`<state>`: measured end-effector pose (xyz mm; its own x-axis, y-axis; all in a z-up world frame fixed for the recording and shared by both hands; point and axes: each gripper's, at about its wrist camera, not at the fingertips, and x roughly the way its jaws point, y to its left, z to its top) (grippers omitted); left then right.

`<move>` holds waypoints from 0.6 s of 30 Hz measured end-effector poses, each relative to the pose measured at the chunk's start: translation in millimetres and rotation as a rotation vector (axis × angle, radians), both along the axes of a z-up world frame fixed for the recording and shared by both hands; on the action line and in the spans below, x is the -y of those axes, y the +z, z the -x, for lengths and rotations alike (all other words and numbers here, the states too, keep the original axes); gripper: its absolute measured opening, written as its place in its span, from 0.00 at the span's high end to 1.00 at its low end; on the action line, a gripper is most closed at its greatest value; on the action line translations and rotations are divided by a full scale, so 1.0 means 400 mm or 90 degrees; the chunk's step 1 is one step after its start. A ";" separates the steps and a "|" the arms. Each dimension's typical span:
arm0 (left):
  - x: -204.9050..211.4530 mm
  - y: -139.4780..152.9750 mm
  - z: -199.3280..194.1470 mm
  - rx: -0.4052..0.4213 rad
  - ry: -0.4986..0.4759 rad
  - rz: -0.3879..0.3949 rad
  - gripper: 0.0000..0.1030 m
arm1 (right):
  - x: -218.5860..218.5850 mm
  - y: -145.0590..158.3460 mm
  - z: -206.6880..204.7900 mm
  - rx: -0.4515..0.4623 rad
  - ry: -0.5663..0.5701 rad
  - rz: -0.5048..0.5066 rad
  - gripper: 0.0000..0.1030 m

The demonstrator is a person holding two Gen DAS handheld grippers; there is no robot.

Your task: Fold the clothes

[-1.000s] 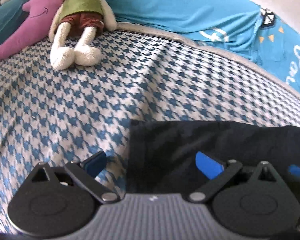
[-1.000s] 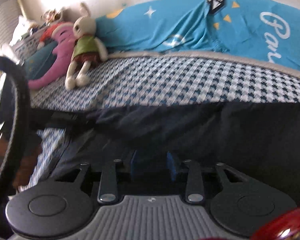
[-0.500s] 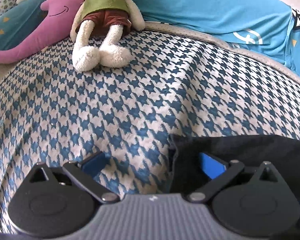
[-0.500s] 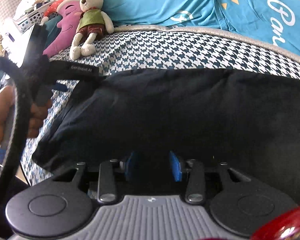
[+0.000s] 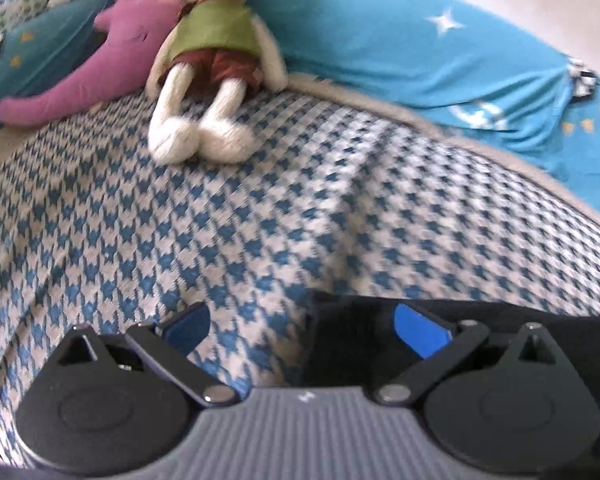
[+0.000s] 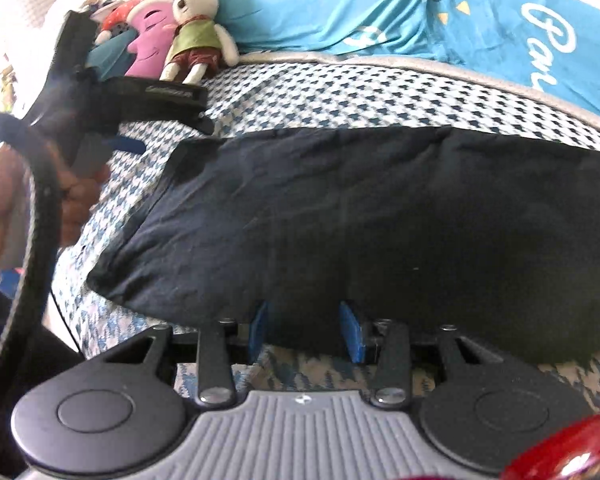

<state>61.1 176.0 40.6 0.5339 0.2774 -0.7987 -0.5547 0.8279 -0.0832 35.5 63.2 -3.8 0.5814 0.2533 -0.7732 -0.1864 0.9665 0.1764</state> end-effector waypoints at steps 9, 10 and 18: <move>0.134 0.020 0.020 0.010 -0.092 -0.010 0.00 | 0.073 0.027 -0.006 0.039 -0.084 -0.003 0.61; 0.146 0.015 0.019 0.008 -0.098 -0.012 0.00 | 0.080 0.027 -0.010 0.041 -0.096 -0.003 0.61; 0.231 -0.023 0.018 -0.012 -0.136 -0.004 0.00 | 0.093 -0.009 -0.032 0.003 -0.137 0.036 0.60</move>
